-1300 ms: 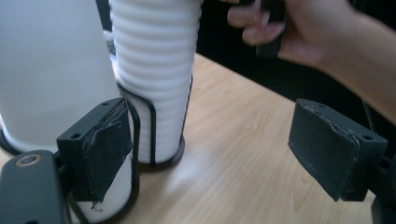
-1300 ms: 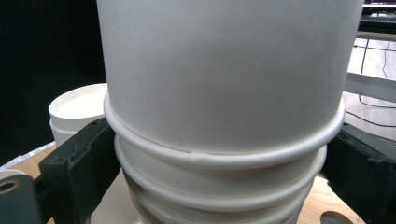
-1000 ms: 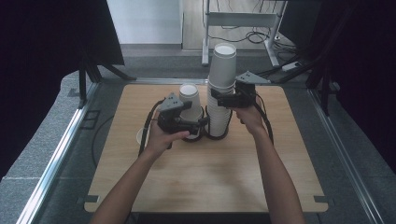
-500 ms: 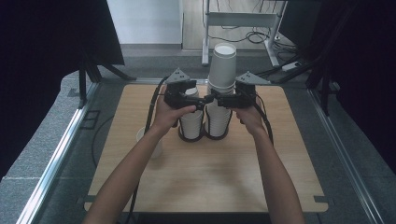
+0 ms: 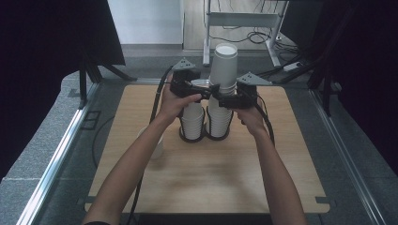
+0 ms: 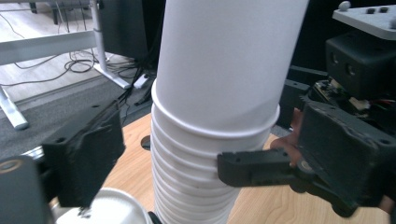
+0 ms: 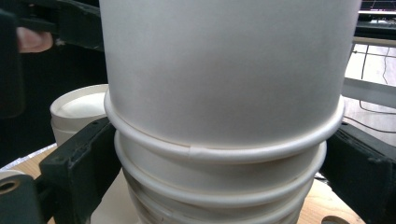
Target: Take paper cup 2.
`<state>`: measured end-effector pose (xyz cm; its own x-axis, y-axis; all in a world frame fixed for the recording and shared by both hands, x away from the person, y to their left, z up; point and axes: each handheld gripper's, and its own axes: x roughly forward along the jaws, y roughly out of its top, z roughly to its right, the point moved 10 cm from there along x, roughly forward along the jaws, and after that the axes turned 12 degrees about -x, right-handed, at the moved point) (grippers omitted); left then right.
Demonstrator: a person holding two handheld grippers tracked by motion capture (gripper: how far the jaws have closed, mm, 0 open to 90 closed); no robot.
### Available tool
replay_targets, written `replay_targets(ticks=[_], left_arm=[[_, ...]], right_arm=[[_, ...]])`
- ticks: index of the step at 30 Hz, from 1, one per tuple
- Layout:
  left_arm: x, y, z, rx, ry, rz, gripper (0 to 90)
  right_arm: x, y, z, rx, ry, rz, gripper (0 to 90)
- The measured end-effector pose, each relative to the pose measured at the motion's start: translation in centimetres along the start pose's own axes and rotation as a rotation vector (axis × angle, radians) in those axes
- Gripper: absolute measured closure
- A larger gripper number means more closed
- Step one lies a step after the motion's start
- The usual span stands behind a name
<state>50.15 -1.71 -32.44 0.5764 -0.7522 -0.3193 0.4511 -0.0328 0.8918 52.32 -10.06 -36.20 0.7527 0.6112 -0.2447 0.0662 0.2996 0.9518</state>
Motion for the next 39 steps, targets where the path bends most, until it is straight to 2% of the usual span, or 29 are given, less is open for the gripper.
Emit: replay_targets(ticks=[7, 16, 18, 20, 26, 28, 32, 39], left_arm=[[1.3, 0.8, -0.1, 0.011, 0.007, 0.003, 4.1], [3.5, 1.6, 0.6, 0.013, -0.013, 0.003, 1.3], [4.0, 1.7, 0.7, 0.013, -0.01, -0.001, 1.3], [4.4, 1.6, 0.8, 0.031, 0.002, -0.018, 1.4], [5.7, 1.7, 1.4, 0.043, 0.013, -0.028, 1.5], [6.1, 1.7, 1.4, 0.041, 0.028, -0.026, 1.8], [6.1, 1.8, 1.1, 0.039, 0.045, -0.014, 8.8], [6.0, 1.9, 1.1, 0.044, 0.048, -0.005, 10.3]], right_arm=[[0.0, 0.0, 0.0, 0.0, 0.001, -0.002, 4.2], [0.0, 0.0, 0.0, -0.004, 0.003, -0.004, 4.2], [0.0, 0.0, 0.0, -0.004, 0.003, -0.003, 4.2], [0.0, 0.0, 0.0, -0.005, 0.003, -0.001, 4.2], [0.0, 0.0, 0.0, -0.005, 0.003, 0.001, 4.2], [0.0, -0.1, 0.0, -0.005, 0.003, 0.002, 4.2], [-0.1, -0.1, 0.0, -0.006, 0.004, 0.002, 4.2], [0.0, -0.1, 0.0, -0.007, 0.004, 0.002, 4.2]])
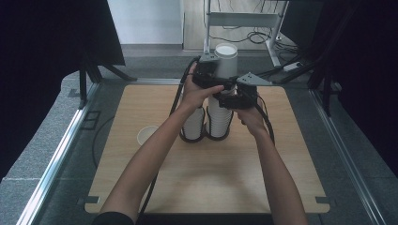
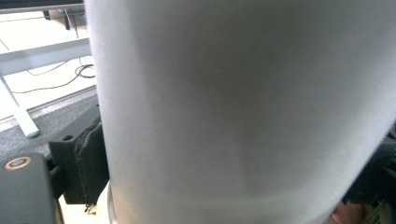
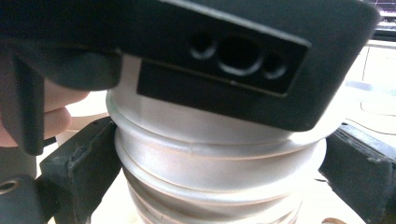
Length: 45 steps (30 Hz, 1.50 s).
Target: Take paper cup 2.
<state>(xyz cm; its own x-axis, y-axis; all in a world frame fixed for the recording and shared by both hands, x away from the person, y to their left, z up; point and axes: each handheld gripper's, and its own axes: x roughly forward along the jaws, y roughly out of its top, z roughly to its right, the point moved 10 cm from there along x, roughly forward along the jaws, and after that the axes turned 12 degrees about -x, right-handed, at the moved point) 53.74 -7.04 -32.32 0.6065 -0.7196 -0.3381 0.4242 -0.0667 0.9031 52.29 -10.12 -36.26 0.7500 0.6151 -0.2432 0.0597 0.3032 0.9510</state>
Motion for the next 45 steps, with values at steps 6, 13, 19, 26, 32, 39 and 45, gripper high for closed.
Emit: replay_targets(ticks=[6, 13, 19, 26, 32, 39, 45], left_arm=[[0.0, 0.0, 0.0, -0.001, 0.0, 0.006, 10.6], [0.0, 0.2, 0.0, -0.01, 0.001, 0.009, 10.7], [-0.6, 1.5, 0.4, -0.025, -0.014, 0.043, 11.2], [-1.4, 3.2, 1.2, -0.017, -0.019, 0.076, 11.2], [-1.7, 4.1, 1.5, -0.01, -0.015, 0.093, 11.2], [-2.2, 5.5, 1.6, -0.003, -0.002, 0.114, 11.2], [-3.1, 7.2, 1.5, 0.003, 0.006, 0.149, 11.3]], right_arm=[[0.0, 0.0, 0.0, 0.0, 0.001, 0.0, 4.2], [0.0, 0.0, 0.1, 0.002, 0.002, 0.0, 4.2], [0.0, 0.0, 0.1, -0.001, 0.003, 0.0, 4.3], [0.0, 0.0, 0.1, 0.001, 0.004, 0.002, 4.3], [0.1, 0.0, 0.1, 0.006, 0.004, 0.004, 4.3], [0.1, -0.1, 0.2, 0.01, 0.008, 0.001, 4.3], [0.0, -0.1, 0.2, 0.001, 0.008, -0.001, 4.3]])
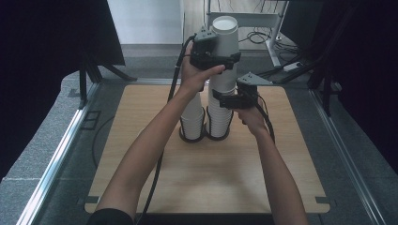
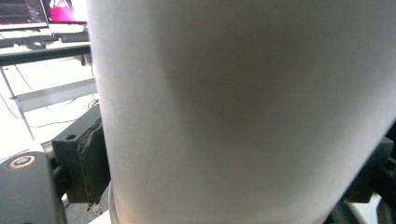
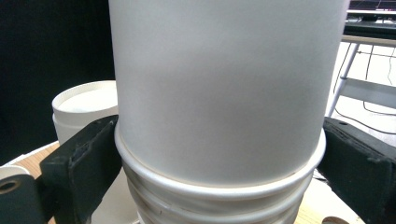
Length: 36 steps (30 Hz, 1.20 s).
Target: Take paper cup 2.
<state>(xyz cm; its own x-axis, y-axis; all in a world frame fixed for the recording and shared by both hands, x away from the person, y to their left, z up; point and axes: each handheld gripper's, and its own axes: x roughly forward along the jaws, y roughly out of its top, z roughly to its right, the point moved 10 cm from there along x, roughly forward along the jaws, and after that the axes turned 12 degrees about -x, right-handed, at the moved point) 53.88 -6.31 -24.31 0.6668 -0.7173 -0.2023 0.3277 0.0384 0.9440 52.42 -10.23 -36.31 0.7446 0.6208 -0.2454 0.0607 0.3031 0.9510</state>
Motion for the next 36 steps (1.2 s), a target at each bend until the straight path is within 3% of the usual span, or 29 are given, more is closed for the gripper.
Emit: replay_targets(ticks=[6, 12, 23, 36], left_arm=[[-1.4, 2.0, -0.1, -0.003, 0.003, 0.043, 11.3], [-3.0, 3.4, 0.1, -0.026, -0.025, 0.089, 11.5], [-5.2, 2.8, 0.2, -0.007, -0.045, 0.091, 11.6], [-7.5, -0.4, 0.0, 0.025, -0.063, 0.046, 11.8]], right_arm=[[0.0, -0.1, 0.1, -0.001, 0.0, -0.003, 4.4], [0.1, -0.4, 0.2, 0.005, -0.001, -0.006, 5.0], [0.0, -0.4, 0.1, 0.001, -0.005, -0.007, 5.4], [-0.3, -0.4, 0.0, -0.004, -0.014, -0.015, 6.1]])
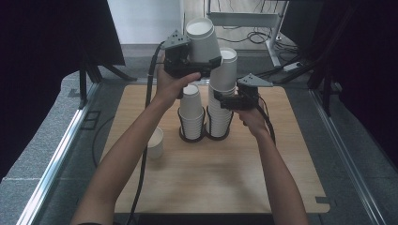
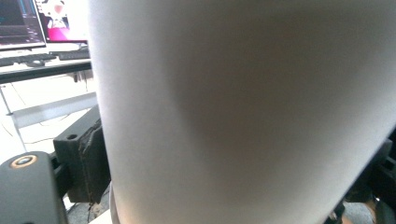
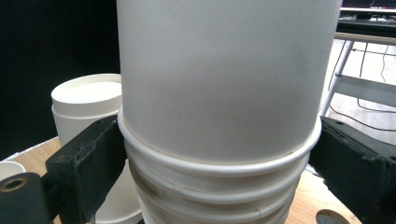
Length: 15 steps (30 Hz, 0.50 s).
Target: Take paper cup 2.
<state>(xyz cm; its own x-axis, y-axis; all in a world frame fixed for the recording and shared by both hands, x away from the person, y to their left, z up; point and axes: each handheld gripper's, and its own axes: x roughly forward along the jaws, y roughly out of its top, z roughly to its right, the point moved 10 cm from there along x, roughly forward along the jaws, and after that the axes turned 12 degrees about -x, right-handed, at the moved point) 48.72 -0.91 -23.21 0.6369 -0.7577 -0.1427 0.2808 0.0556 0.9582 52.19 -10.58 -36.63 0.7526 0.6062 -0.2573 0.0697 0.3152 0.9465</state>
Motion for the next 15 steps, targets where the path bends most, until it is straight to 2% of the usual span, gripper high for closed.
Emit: replay_targets(ticks=[7, 15], left_arm=[[-0.4, -1.7, 0.0, 0.002, -0.011, -0.02, 11.9], [-1.0, -2.8, 0.8, 0.018, -0.028, -0.036, 11.8]], right_arm=[[-0.2, 0.0, 0.0, -0.004, -0.003, -0.001, 6.8], [-0.5, -0.1, 0.0, 0.0, 0.001, 0.006, 8.4]])
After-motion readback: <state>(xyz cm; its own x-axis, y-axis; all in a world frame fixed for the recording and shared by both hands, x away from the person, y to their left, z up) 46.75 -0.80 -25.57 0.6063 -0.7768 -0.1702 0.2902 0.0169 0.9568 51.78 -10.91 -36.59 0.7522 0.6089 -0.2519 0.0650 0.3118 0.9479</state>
